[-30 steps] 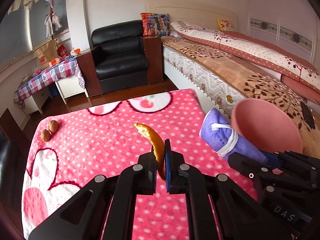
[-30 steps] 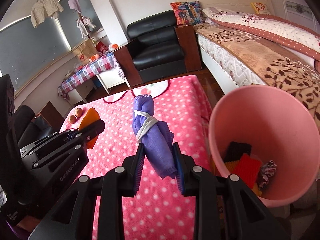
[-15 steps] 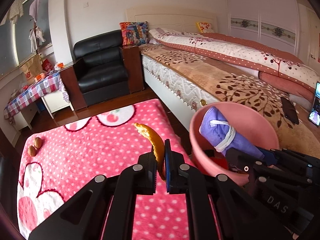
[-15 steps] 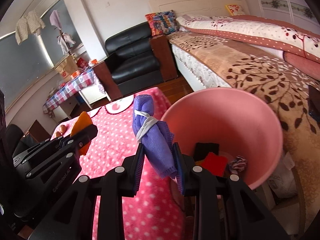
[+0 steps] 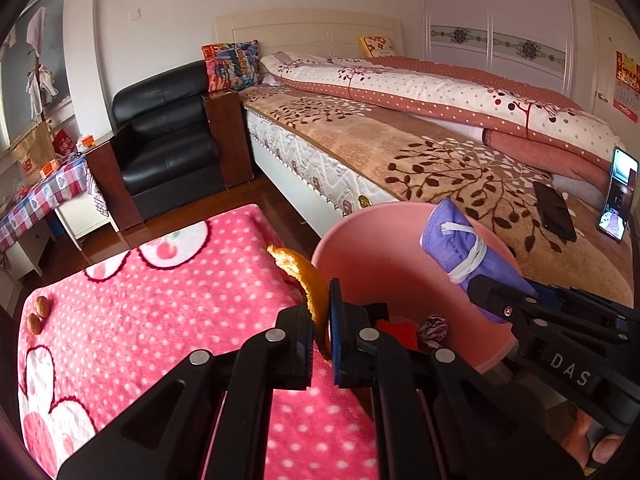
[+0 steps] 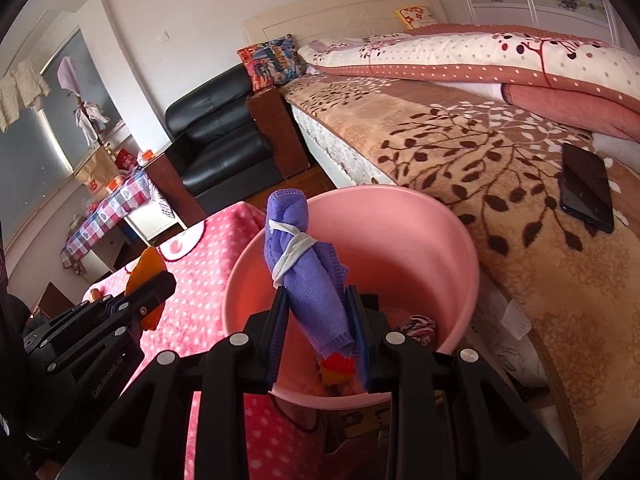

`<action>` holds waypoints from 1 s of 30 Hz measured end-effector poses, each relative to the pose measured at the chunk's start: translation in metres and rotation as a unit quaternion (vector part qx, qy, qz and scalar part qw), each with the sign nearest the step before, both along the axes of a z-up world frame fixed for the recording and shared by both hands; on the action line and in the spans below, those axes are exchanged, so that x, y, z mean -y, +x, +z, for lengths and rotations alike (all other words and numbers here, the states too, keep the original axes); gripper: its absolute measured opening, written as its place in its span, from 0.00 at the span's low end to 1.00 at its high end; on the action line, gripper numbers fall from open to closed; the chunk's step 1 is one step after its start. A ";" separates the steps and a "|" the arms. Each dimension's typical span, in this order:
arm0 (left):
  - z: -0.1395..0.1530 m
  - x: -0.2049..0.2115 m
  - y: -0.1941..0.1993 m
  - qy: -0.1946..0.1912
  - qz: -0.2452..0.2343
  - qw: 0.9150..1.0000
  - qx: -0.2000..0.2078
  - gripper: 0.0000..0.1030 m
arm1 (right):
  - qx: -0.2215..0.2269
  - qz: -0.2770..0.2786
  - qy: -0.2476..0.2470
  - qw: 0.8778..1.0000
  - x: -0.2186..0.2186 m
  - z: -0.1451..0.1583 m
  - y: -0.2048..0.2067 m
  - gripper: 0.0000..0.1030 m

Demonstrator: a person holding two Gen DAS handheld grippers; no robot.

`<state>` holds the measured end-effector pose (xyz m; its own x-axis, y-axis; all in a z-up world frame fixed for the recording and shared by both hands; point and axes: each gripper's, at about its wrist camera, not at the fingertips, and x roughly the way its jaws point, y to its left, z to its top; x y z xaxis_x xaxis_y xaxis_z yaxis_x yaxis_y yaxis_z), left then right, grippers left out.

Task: Collect trash
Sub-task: 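Carry the purple cloth and orange peel over the pink bucket, then open both tools to drop the cloth and peel into the bucket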

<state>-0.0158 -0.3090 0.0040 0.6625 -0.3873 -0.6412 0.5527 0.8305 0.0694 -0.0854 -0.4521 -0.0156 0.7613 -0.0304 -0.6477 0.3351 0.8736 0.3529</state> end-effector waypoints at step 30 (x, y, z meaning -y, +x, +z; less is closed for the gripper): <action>-0.050 0.068 0.041 0.039 -0.008 0.998 -0.047 0.06 | -0.036 -0.025 -0.013 0.999 0.036 -0.035 0.034 0.28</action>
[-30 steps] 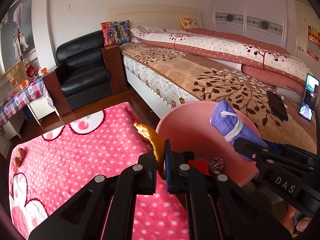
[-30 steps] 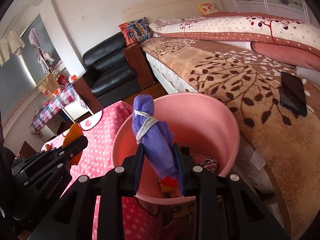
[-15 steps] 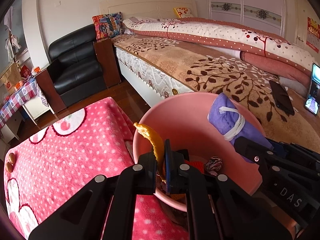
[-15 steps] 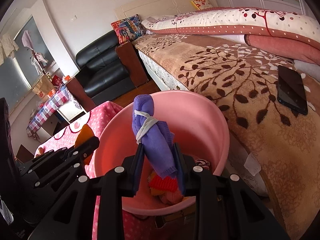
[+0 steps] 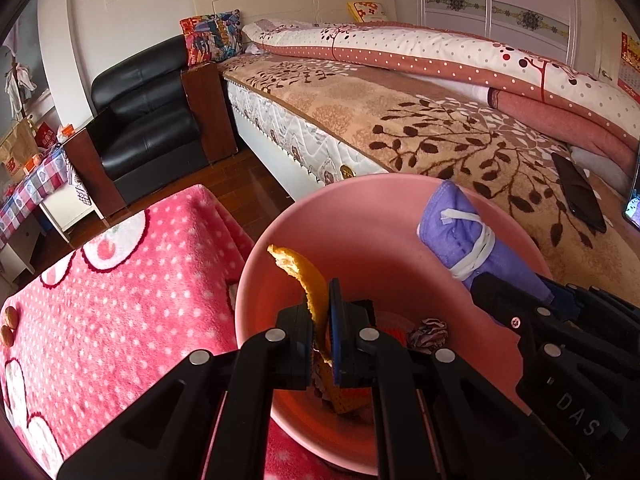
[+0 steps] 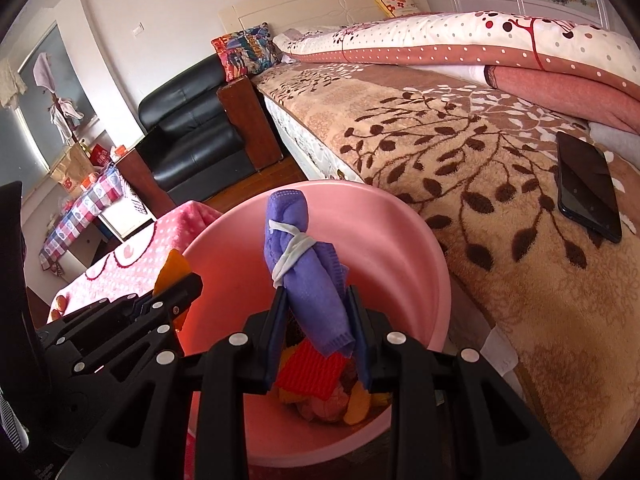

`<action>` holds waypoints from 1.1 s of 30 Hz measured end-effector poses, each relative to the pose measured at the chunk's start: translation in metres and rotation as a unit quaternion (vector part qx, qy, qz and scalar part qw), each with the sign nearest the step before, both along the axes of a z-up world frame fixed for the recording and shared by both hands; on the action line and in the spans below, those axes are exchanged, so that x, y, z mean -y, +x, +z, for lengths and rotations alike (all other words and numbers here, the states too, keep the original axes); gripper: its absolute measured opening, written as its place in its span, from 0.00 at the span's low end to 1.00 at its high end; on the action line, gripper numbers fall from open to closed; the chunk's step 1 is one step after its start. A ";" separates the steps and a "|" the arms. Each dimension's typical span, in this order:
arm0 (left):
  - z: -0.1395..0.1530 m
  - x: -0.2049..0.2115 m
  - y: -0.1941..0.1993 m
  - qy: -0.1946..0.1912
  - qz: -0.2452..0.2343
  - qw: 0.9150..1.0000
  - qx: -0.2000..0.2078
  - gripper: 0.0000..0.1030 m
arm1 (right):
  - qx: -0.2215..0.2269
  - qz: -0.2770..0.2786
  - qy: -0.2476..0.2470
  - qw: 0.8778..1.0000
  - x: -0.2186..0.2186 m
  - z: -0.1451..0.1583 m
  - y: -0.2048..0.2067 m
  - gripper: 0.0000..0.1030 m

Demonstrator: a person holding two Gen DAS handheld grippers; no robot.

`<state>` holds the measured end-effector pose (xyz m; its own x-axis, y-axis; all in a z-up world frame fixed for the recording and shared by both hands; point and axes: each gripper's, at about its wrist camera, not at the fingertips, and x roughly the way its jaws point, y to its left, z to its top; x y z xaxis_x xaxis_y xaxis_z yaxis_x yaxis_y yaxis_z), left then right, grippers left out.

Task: Collect trash
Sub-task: 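Open both tools to drop the cloth and peel into the bucket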

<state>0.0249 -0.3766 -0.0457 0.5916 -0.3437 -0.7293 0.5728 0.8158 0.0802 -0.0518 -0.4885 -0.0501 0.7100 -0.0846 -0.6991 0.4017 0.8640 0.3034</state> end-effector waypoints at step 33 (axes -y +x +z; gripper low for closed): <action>0.027 -0.019 -0.016 -0.008 0.012 0.999 0.032 0.27 | 0.017 0.009 -0.016 1.000 -0.014 0.014 -0.012 0.40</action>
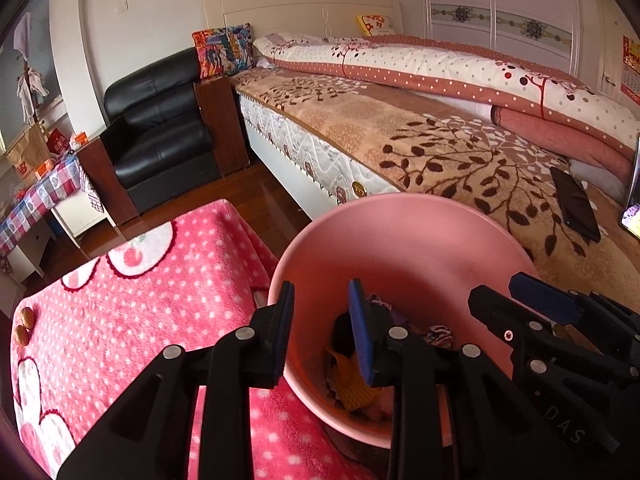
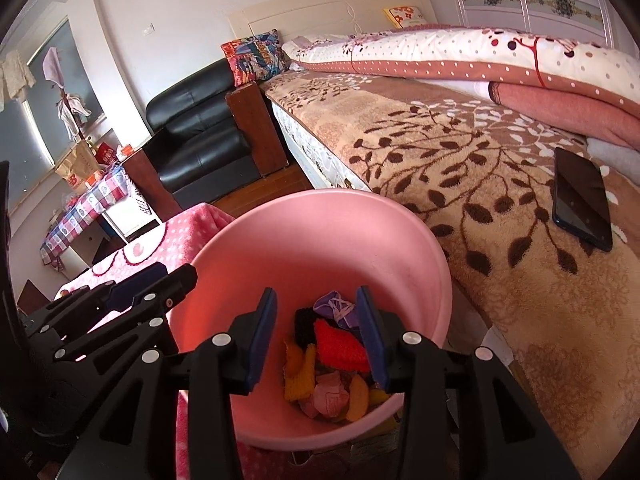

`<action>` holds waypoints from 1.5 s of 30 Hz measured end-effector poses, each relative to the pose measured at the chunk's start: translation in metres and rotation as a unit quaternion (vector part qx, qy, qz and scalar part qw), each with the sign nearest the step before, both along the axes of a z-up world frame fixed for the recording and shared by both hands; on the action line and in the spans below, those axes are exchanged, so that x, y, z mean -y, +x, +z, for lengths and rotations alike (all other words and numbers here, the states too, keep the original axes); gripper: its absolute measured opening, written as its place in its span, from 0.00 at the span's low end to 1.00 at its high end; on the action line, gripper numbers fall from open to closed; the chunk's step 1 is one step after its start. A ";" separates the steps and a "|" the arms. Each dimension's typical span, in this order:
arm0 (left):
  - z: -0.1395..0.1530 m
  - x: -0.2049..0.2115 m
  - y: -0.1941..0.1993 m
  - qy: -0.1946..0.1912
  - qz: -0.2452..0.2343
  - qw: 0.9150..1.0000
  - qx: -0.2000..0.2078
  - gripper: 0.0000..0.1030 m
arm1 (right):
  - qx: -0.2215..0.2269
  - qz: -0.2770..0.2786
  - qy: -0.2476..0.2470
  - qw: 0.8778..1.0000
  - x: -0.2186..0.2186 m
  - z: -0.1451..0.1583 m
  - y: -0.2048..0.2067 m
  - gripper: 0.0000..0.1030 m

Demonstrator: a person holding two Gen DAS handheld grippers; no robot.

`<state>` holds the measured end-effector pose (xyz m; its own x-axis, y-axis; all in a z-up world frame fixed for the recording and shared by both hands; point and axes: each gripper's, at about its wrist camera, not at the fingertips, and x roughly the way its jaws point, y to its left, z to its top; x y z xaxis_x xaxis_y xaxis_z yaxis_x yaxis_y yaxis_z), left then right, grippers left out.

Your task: Collect trash

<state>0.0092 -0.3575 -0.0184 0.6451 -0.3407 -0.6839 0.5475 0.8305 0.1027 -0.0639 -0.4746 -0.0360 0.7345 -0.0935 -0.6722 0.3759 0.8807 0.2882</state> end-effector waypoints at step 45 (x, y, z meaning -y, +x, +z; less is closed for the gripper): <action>0.062 -0.102 -0.070 -0.082 0.017 0.994 0.071 0.27 | 0.052 0.041 -0.071 0.995 -0.094 0.064 -0.061 0.56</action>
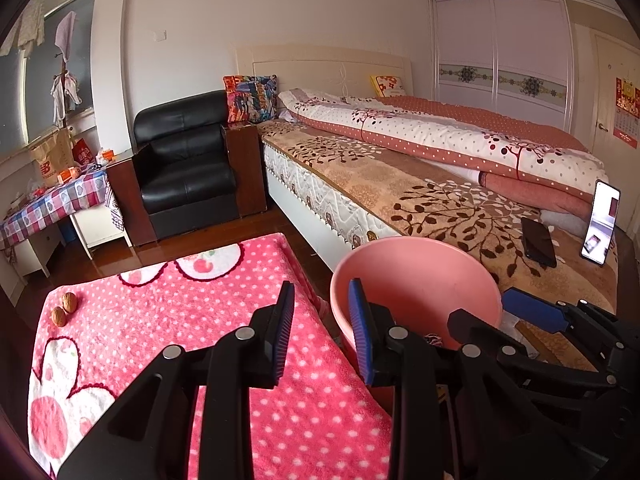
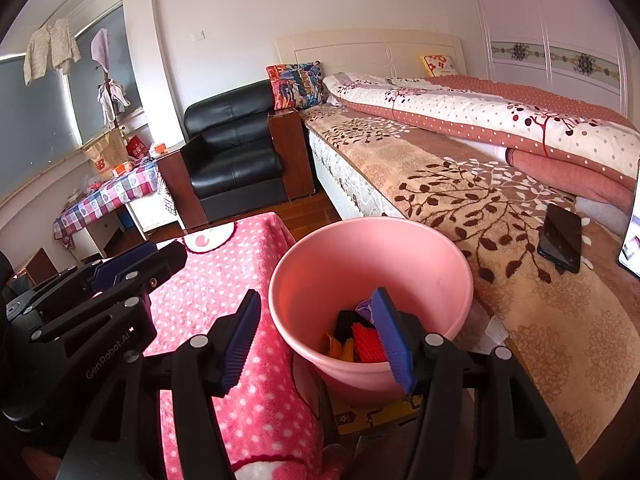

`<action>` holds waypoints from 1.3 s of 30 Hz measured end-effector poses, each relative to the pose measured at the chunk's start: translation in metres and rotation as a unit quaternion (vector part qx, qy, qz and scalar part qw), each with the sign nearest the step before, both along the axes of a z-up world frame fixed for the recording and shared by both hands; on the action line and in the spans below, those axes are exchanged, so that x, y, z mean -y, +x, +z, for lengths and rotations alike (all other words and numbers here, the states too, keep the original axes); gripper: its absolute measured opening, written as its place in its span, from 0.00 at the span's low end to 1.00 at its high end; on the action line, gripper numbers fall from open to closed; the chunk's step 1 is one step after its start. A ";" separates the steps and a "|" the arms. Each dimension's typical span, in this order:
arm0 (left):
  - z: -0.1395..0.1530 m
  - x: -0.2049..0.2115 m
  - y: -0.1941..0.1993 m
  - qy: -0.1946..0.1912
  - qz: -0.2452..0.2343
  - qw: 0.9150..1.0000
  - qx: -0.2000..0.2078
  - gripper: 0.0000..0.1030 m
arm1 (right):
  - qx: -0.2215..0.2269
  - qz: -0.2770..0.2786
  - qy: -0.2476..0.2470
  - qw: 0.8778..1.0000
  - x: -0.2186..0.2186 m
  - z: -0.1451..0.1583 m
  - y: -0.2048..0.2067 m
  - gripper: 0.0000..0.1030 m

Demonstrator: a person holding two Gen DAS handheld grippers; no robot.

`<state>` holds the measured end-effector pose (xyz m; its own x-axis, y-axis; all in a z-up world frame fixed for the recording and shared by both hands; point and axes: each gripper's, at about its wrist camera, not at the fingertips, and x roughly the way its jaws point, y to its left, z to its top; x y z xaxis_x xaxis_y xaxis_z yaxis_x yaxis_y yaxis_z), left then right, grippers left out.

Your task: Collect trash

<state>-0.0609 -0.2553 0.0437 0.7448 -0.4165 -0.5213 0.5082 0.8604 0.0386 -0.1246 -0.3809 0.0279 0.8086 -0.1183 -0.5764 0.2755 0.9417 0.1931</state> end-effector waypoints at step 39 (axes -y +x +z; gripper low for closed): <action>-0.009 -0.063 -0.019 -0.011 0.035 0.999 -0.004 0.27 | 0.007 0.019 -0.012 1.000 -0.054 -0.001 -0.014 0.65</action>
<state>-0.0798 -0.1923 0.0350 0.7685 -0.3749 -0.5185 0.4467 0.8945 0.0153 -0.1383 -0.3272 0.0271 0.8210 -0.1010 -0.5620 0.2373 0.9555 0.1750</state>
